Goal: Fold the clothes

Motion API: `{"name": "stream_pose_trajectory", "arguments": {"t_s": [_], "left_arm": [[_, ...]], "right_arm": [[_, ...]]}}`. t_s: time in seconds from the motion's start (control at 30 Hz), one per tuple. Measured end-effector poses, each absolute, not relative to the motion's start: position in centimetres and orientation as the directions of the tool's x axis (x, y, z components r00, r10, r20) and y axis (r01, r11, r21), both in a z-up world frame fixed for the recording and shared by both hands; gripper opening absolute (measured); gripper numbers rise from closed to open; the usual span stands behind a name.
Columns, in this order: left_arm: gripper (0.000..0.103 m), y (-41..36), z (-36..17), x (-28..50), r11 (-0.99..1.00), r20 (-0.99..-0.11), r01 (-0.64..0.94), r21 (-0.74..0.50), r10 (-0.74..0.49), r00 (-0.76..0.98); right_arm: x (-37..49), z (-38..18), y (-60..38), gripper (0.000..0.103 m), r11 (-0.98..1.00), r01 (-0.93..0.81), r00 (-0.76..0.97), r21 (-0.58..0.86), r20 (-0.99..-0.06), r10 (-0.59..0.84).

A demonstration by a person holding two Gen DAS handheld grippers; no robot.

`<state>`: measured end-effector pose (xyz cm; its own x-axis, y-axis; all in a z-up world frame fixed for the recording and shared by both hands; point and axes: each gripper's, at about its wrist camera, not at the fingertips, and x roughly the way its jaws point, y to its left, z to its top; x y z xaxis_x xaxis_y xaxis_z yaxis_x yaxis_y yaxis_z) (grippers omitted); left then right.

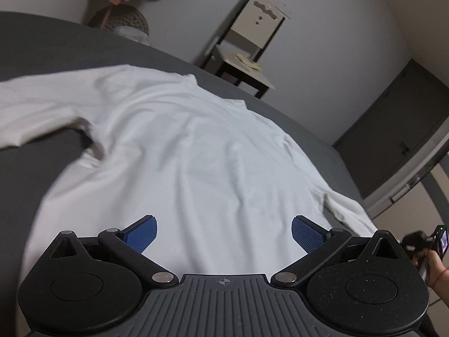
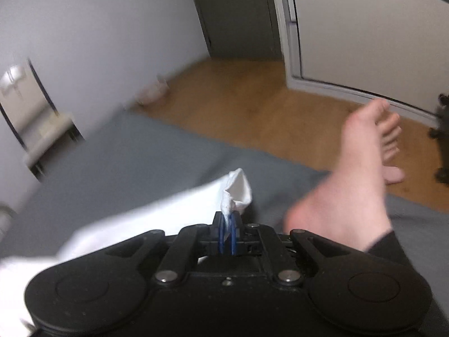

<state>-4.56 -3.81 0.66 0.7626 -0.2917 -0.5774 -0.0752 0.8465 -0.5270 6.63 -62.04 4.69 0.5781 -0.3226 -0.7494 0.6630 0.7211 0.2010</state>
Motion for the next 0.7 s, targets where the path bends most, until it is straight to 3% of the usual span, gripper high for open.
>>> {"name": "stream_pose_trajectory", "arguments": {"t_s": [0.03,0.1,0.17,0.23,0.33,0.47,0.6,0.7], "left_arm": [[0.103,-3.5,0.8,-4.6,0.848,-0.576,-0.081,-0.524,-0.283,0.767],[0.103,-2.7,1.0,-4.7,0.840,-0.581,-0.097,-0.533,-0.280,0.764],[0.103,-1.7,1.2,-4.7,0.828,-0.587,-0.117,-0.549,-0.282,0.759],[0.103,-0.5,1.6,-4.6,0.811,-0.589,-0.130,-0.571,-0.293,0.753],[0.103,0.8,2.1,-6.0,0.830,-0.626,-0.127,-0.543,-0.299,0.720],[0.103,2.4,2.8,-7.9,0.856,-0.675,-0.120,-0.503,-0.303,0.673],[0.103,4.1,3.5,-9.9,0.879,-0.721,-0.110,-0.464,-0.303,0.623],[0.103,3.8,3.0,-10.3,0.906,-0.834,-0.114,-0.408,-0.319,0.450]], "right_arm": [[6.8,3.9,-62.1,0.010,0.729,0.661,0.547,0.177,-0.779,-0.307],[6.5,3.3,-61.3,0.037,0.748,0.645,0.534,0.159,-0.794,-0.291],[5.6,3.1,-60.1,0.046,0.767,0.622,0.552,0.159,-0.784,-0.285],[4.6,3.4,-57.8,0.046,0.819,0.547,0.592,0.174,-0.772,-0.232],[2.3,4.4,-52.3,0.047,0.920,0.303,0.645,0.249,-0.764,-0.005],[-1.9,4.7,-45.2,0.050,0.953,-0.027,0.557,0.301,-0.787,0.265],[-5.5,4.0,-41.5,0.050,0.941,-0.194,0.459,0.277,-0.822,0.336],[-7.2,3.4,-40.5,0.050,0.945,-0.214,0.435,0.247,-0.842,0.318]]}}
